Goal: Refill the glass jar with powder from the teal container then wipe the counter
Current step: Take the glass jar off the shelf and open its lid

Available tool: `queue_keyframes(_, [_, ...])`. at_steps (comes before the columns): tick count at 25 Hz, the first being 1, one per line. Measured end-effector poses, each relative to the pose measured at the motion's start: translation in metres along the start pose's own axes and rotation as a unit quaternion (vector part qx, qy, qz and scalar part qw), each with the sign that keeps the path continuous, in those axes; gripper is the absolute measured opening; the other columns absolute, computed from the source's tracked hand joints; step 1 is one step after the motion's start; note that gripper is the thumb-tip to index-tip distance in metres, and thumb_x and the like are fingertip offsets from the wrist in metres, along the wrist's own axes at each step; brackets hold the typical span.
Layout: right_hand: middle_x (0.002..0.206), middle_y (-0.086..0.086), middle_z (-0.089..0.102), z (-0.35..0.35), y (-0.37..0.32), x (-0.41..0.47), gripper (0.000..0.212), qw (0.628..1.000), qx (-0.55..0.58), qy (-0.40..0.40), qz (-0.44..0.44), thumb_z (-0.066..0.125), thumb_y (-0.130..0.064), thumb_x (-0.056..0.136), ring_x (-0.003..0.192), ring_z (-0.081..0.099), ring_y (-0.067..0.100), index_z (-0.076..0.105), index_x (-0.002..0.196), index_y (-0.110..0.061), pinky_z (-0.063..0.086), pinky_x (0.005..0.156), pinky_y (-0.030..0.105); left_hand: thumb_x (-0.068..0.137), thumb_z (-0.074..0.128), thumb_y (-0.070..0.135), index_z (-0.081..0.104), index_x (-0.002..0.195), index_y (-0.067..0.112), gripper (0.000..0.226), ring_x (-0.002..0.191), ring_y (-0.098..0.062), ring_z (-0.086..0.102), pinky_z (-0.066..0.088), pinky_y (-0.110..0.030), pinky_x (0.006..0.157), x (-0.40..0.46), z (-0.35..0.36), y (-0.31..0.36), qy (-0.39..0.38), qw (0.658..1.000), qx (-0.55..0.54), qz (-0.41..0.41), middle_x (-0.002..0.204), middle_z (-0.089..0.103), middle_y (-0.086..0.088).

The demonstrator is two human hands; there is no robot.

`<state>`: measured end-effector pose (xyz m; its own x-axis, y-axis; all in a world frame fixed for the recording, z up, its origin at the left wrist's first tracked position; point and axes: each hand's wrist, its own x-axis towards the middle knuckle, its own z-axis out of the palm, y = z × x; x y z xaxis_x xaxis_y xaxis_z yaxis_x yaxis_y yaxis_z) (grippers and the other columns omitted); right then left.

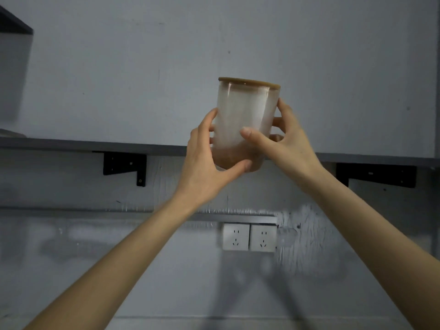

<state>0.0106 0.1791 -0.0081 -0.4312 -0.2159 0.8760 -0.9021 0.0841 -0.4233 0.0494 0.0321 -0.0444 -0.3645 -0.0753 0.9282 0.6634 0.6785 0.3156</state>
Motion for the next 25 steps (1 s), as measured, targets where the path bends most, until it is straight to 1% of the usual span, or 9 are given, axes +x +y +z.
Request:
queue_keyframes(3, [0.112, -0.015, 0.048, 0.004, 0.006, -0.028, 0.094, 0.999, -0.024, -0.021, -0.003, 0.068, -0.057, 0.061, 0.095, 0.058, 0.005, 0.019, 0.138, -0.033, 0.051, 0.067, 0.013, 0.063, 0.077, 0.033, 0.014, 0.138, 0.029, 0.098, 0.116, -0.014, 0.043, 0.044, -0.028, 0.094, -0.031, -0.003, -0.006, -0.016, 1.000, -0.010, -0.017, 0.134, 0.035, -0.005])
queue_keyframes(5, [0.114, -0.017, 0.047, 0.008, 0.014, -0.047, 0.098, 0.999, -0.035, -0.037, 0.004, 0.068, -0.059, 0.059, 0.102, 0.053, 0.005, 0.019, 0.139, -0.032, 0.047, 0.078, 0.018, 0.061, 0.079, 0.032, 0.015, 0.135, 0.035, 0.098, 0.115, -0.006, 0.043, 0.042, -0.016, 0.092, -0.055, -0.002, -0.013, -0.025, 0.999, -0.028, -0.034, 0.133, 0.036, -0.002])
queue_keyframes(8, [0.111, -0.027, 0.043, 0.019, 0.027, -0.080, 0.100, 0.996, -0.026, -0.075, 0.029, 0.065, -0.063, 0.054, 0.098, 0.051, -0.005, 0.017, 0.138, -0.036, 0.046, 0.076, 0.014, 0.058, 0.079, 0.035, 0.012, 0.125, 0.052, 0.096, 0.112, 0.007, 0.039, 0.038, 0.000, 0.085, -0.095, 0.001, -0.022, -0.035, 0.995, -0.045, -0.077, 0.130, 0.033, 0.007])
queue_keyframes(10, [0.110, -0.029, 0.041, 0.027, 0.037, -0.103, 0.102, 0.994, -0.023, -0.091, 0.050, 0.064, -0.064, 0.052, 0.095, 0.049, -0.009, 0.015, 0.138, -0.037, 0.048, 0.073, 0.014, 0.055, 0.073, 0.045, 0.012, 0.121, 0.055, 0.090, 0.112, 0.007, 0.038, 0.038, -0.001, 0.084, -0.121, 0.003, -0.026, -0.046, 0.992, -0.042, -0.112, 0.133, 0.031, 0.009])
queue_keyframes(12, [0.109, -0.030, 0.041, 0.034, 0.047, -0.126, 0.101, 0.992, -0.018, -0.106, 0.070, 0.064, -0.064, 0.052, 0.094, 0.049, -0.009, 0.016, 0.137, -0.037, 0.050, 0.074, 0.018, 0.053, 0.069, 0.050, 0.013, 0.120, 0.055, 0.087, 0.115, 0.002, 0.038, 0.036, -0.009, 0.090, -0.147, 0.006, -0.030, -0.054, 0.987, -0.046, -0.146, 0.137, 0.031, 0.006])
queue_keyframes(15, [0.109, -0.031, 0.043, 0.046, 0.062, -0.161, 0.099, 0.986, 0.004, -0.126, 0.109, 0.065, -0.064, 0.053, 0.097, 0.051, -0.008, 0.017, 0.136, -0.039, 0.053, 0.075, 0.020, 0.057, 0.074, 0.043, 0.015, 0.122, 0.053, 0.089, 0.118, -0.002, 0.039, 0.036, -0.015, 0.093, -0.185, 0.013, -0.039, -0.064, 0.978, -0.061, -0.190, 0.139, 0.030, 0.005])
queue_keyframes(18, [0.112, -0.030, 0.044, 0.056, 0.075, -0.197, 0.097, 0.978, 0.041, -0.135, 0.155, 0.067, -0.063, 0.053, 0.100, 0.051, -0.008, 0.017, 0.134, -0.045, 0.052, 0.076, 0.016, 0.065, 0.077, 0.028, 0.014, 0.123, 0.055, 0.090, 0.117, 0.008, 0.036, 0.036, -0.012, 0.090, -0.222, 0.018, -0.049, -0.082, 0.969, -0.068, -0.224, 0.133, 0.030, 0.021])
queue_keyframes(21, [0.114, -0.026, 0.047, 0.066, 0.089, -0.236, 0.091, 0.963, 0.076, -0.141, 0.218, 0.071, -0.060, 0.051, 0.101, 0.053, -0.005, 0.019, 0.125, -0.055, 0.051, 0.078, 0.016, 0.068, 0.076, 0.028, 0.012, 0.123, 0.060, 0.091, 0.118, 0.013, 0.034, 0.036, -0.006, 0.088, -0.261, 0.021, -0.056, -0.105, 0.956, -0.074, -0.266, 0.126, 0.027, 0.037])
queue_keyframes(25, [0.124, -0.008, 0.051, 0.077, 0.103, -0.288, 0.091, 0.943, 0.105, -0.174, 0.264, 0.079, -0.045, 0.054, 0.106, 0.054, 0.001, 0.028, 0.129, -0.040, 0.050, 0.078, 0.016, 0.064, 0.078, 0.037, 0.016, 0.123, 0.061, 0.088, 0.111, 0.021, 0.038, 0.037, 0.002, 0.079, -0.314, 0.023, -0.058, -0.106, 0.928, -0.105, -0.342, 0.121, 0.033, 0.045])
